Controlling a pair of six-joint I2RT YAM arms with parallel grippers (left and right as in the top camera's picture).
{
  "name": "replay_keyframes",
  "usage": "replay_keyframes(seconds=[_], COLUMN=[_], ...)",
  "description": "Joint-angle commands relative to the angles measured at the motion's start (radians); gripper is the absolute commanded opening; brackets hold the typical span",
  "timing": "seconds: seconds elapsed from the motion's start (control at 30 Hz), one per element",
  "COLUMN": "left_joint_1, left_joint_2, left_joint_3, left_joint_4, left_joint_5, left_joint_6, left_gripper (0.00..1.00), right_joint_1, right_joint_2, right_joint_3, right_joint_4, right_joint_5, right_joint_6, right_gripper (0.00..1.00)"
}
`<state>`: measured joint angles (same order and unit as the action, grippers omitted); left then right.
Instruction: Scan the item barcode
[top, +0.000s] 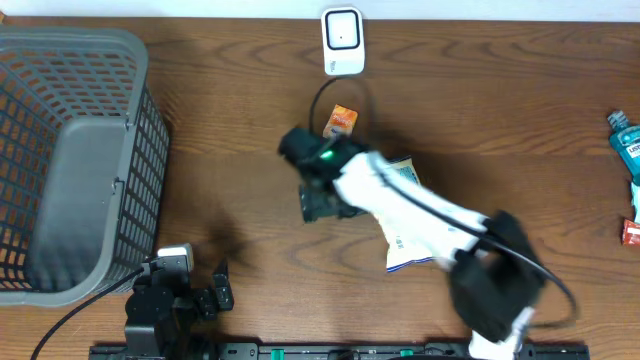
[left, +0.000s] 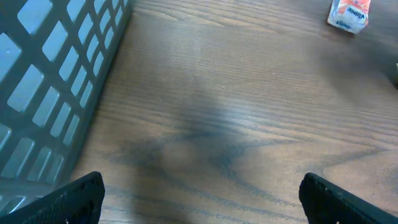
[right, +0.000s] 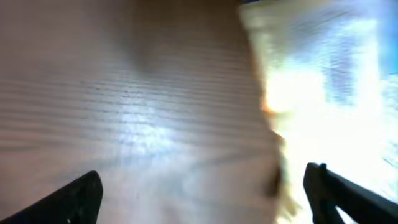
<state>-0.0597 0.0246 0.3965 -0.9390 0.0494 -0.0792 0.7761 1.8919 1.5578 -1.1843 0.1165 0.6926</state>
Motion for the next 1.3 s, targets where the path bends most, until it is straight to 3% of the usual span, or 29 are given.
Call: replay_keyframes(seconds=[0.0,0.2,0.43,0.7,0.93,1.27], left_joint_1=[0.004,0.004,0.004,0.004,0.004,0.004], left_joint_2=[-0.001,-0.001,-0.001,-0.001,-0.001,-0.001], left_joint_3=[-0.003,-0.003,-0.003,-0.003,-0.003,-0.003], left_joint_4=[-0.003,-0.003,-0.003,-0.003,-0.003,-0.003], left_joint_5=[-0.006,-0.006,-0.006,-0.006,-0.006,-0.006], left_joint_6=[-0.008,-0.009,-0.008,-0.008,-0.009,-0.009], left_gripper=[1.00,1.00,1.00,1.00,1.00,1.00], right_joint_1=[-0.064,-0.228,-0.475,-0.681,-0.748,-0.769], right_joint_2=[-0.113,-0.216,-0.217,-0.216,-0.204,-0.204], right_joint_3=[0.016,-0.141,-0.410,-0.534,-0.668,-0.822], right_joint_4=[-0.046,-0.034,0.253,0.375,0.442,0.573], right_joint_5=[0.002,-0.020,-0.413,-0.421,-0.586,-0.602], right_joint_6=[0.006,-0.033,-0.376,-0.439,-0.570,-0.496], right_gripper=[0.99,0.99,0.99,0.99,0.99,0.99])
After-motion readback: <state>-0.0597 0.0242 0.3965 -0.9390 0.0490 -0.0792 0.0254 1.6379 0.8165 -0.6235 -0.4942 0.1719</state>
